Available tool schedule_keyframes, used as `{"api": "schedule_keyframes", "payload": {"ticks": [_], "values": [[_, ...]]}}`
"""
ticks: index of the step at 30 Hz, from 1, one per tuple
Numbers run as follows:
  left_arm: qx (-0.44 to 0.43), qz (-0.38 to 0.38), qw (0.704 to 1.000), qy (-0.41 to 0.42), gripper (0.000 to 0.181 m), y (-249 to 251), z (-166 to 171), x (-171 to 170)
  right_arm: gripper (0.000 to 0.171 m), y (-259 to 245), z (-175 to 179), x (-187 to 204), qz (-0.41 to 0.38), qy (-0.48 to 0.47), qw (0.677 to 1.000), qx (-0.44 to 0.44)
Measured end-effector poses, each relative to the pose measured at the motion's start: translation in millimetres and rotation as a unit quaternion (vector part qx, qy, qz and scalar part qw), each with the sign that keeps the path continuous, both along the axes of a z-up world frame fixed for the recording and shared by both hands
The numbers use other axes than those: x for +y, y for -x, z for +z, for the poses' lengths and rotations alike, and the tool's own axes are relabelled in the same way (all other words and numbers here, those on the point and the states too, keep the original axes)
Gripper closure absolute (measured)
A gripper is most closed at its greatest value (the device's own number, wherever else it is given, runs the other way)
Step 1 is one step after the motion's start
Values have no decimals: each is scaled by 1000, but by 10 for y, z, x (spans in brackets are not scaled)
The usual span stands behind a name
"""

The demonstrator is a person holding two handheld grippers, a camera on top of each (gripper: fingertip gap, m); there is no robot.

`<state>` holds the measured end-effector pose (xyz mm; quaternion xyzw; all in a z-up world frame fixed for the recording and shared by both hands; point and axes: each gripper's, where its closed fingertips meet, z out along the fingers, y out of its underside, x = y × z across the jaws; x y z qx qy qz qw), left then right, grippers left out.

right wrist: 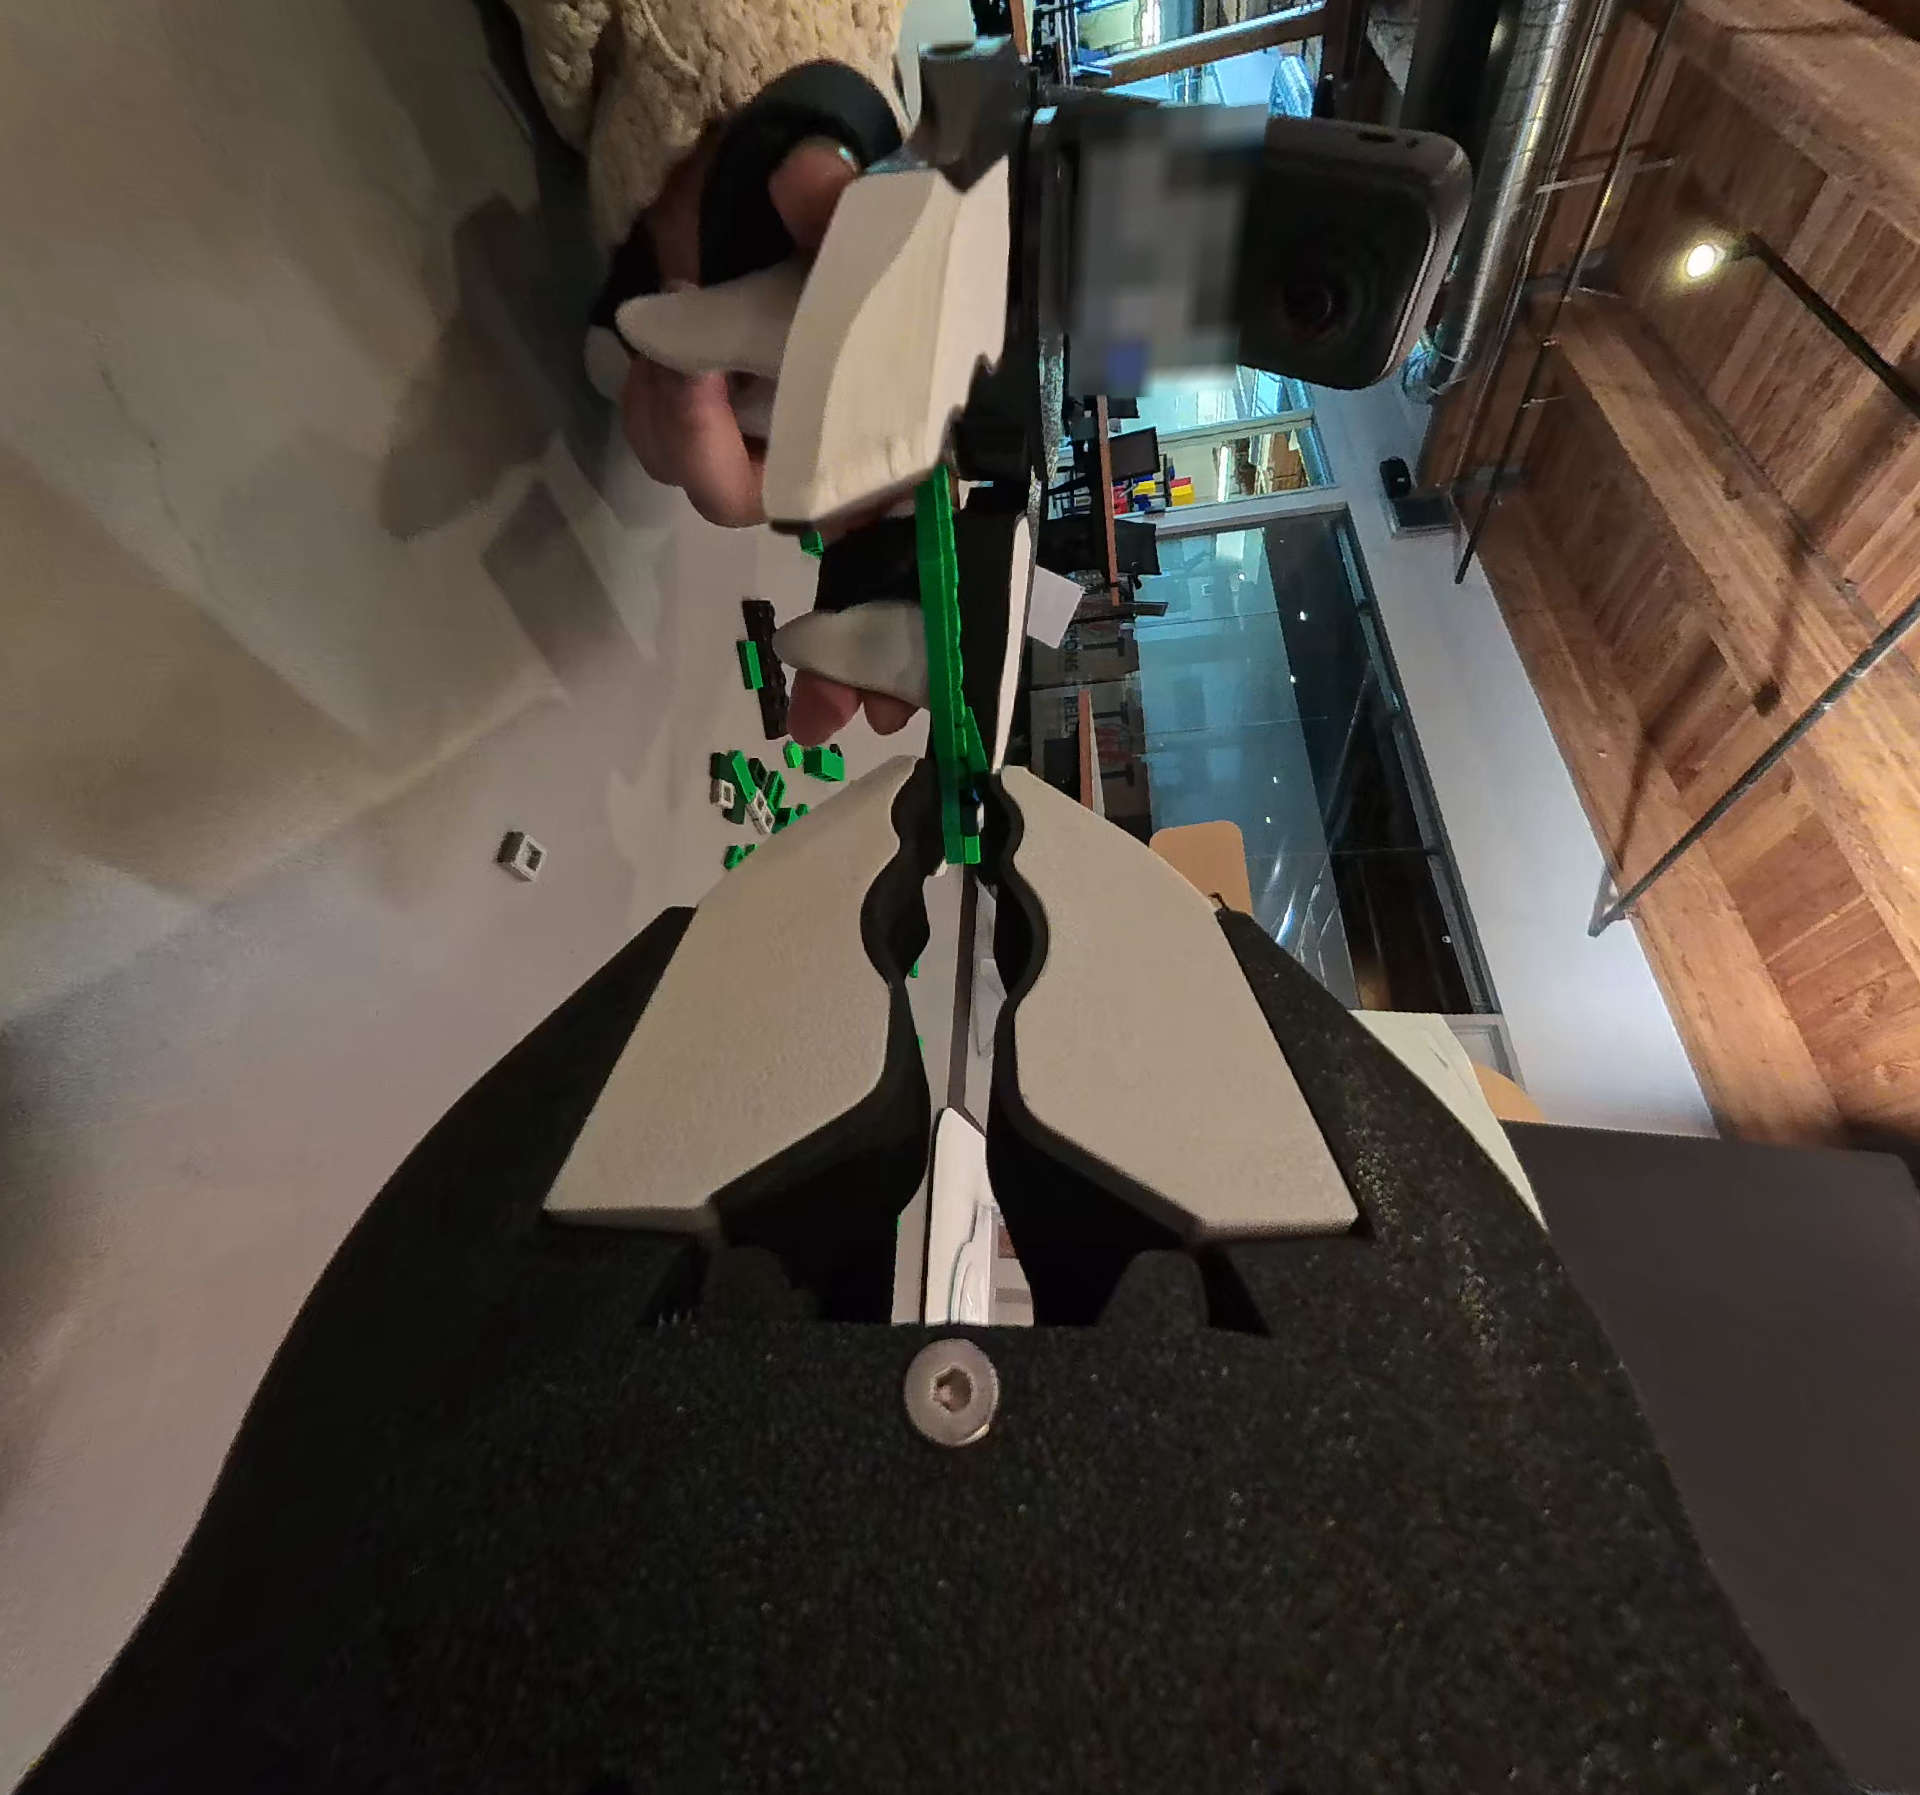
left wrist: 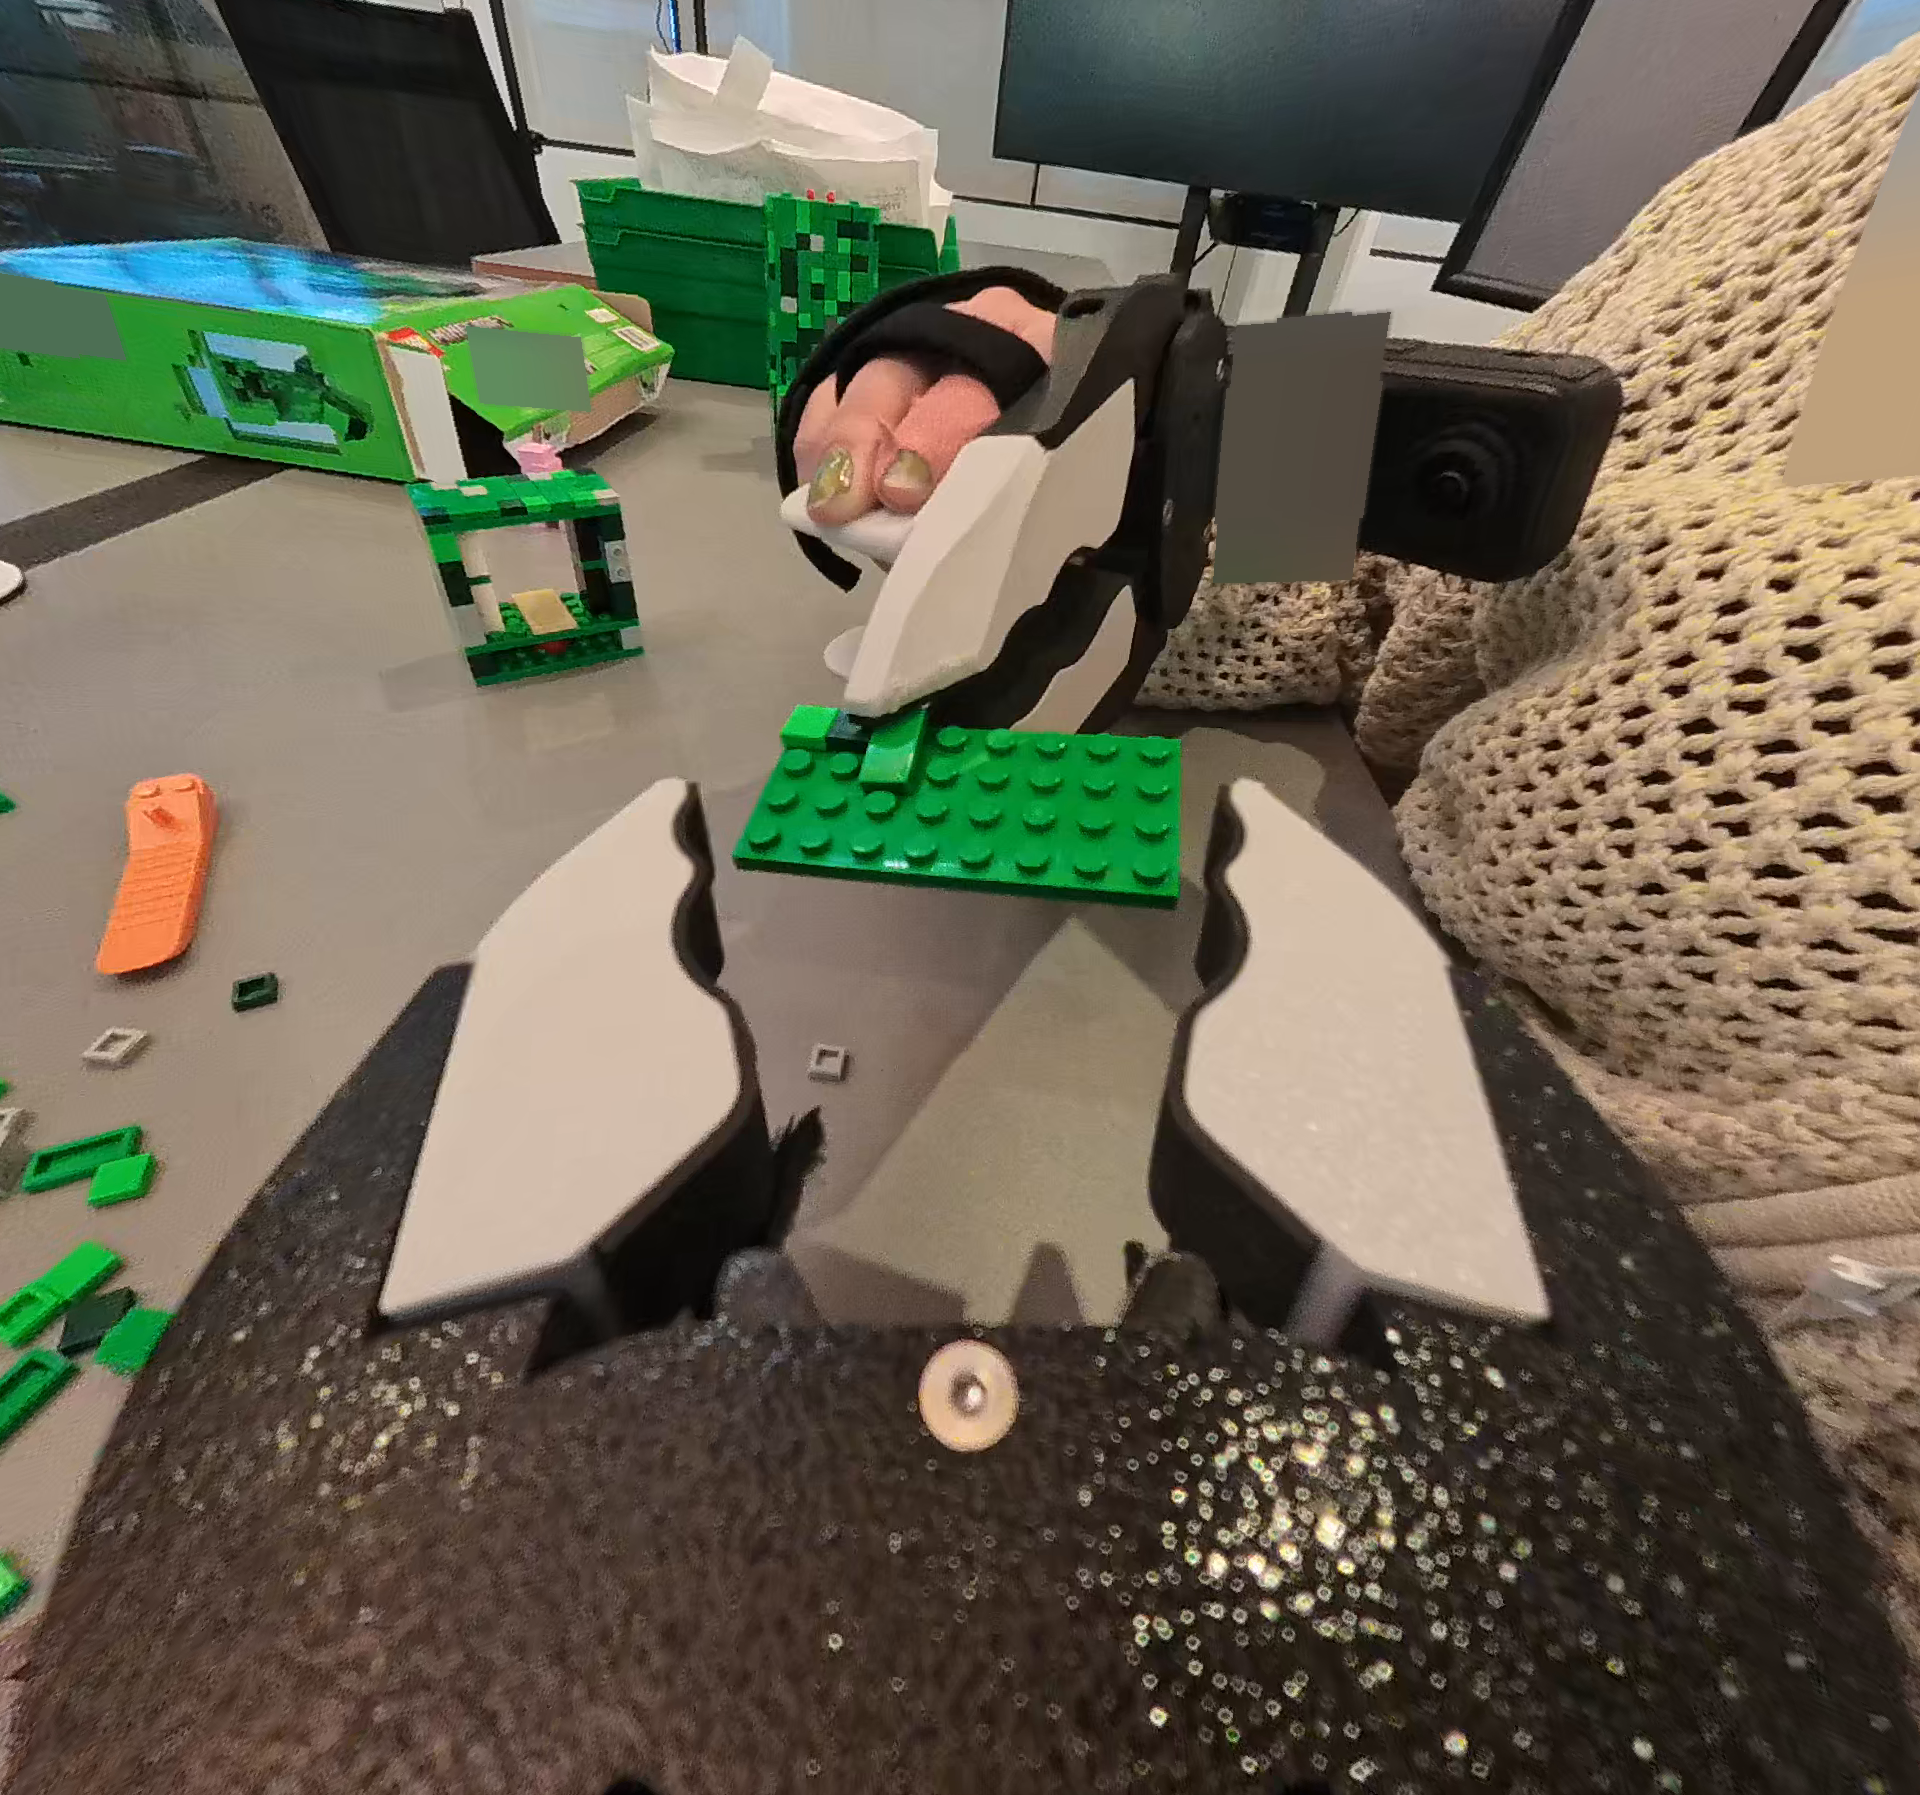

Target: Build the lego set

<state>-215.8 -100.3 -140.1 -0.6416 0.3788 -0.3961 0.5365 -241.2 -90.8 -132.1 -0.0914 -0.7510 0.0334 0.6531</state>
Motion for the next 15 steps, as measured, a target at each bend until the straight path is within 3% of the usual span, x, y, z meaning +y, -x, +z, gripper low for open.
{"api": "schedule_keyframes", "payload": {"ticks": [6, 15], "values": [[-27, 3, 1000, -4, 107, 35, 73, 3, 164, -6, -29, 5, 3, -5, 1000, -8], [13, 42, 999, -26, 108, 79, -7, 96, 164, 41, -87, 111, -48, -60, 997, -5]]}}
